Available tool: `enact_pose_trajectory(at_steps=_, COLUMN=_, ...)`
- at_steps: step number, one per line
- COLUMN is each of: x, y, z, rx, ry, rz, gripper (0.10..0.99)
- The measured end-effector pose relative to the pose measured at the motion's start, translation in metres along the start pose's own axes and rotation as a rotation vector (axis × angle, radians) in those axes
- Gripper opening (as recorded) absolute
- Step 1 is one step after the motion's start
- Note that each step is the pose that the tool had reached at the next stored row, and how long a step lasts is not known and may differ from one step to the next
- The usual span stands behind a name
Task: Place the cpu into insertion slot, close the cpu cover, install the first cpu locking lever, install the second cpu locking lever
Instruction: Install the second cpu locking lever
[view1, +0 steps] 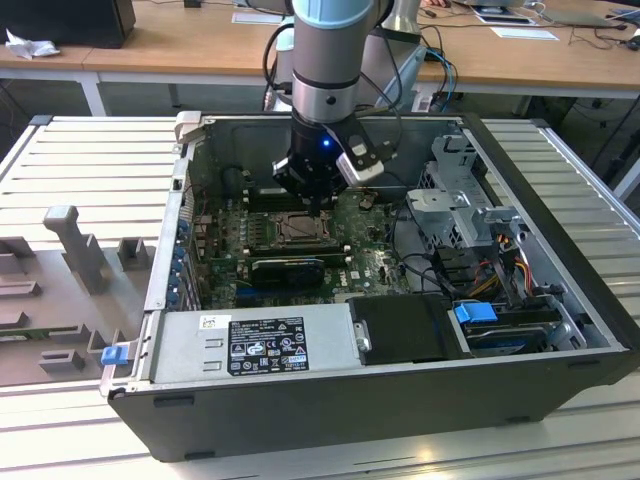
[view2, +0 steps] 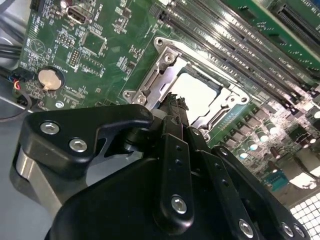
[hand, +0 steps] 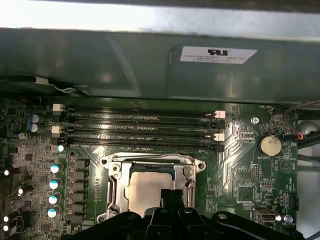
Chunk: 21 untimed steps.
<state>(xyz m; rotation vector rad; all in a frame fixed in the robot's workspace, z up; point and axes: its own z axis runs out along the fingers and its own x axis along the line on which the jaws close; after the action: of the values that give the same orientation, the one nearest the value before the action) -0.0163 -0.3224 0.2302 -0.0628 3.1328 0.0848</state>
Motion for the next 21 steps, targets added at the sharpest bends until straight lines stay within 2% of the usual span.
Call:
enact_pose_trajectory(at_steps=3, x=0.0000, y=-0.0018, z=-0.0011, rx=0.000, ry=0.0000, rz=0.000, gripper=0.106)
enact_pose_trajectory(at_steps=11, x=0.0010, y=-0.0222, z=-0.0022, rx=0.000, ry=0.0000, rz=0.000, gripper=0.106)
enact_pose_trajectory(at_steps=16, x=0.0012, y=-0.0282, z=-0.0026, rx=0.000, ry=0.0005, rz=0.000, gripper=0.106)
enact_pose_trajectory(at_steps=19, x=0.0016, y=-0.0363, z=-0.0024, rx=-0.001, ry=0.0006, rz=0.000, gripper=0.106)
enact_pose_trajectory(at_steps=20, x=0.0020, y=-0.0391, z=-0.0025, rx=-0.016, ry=0.0002, rz=0.000, gripper=0.106)
enact_pose_trajectory(at_steps=21, x=0.0023, y=-0.0400, z=-0.0025, rx=-0.024, ry=0.0000, rz=0.000, gripper=0.106)
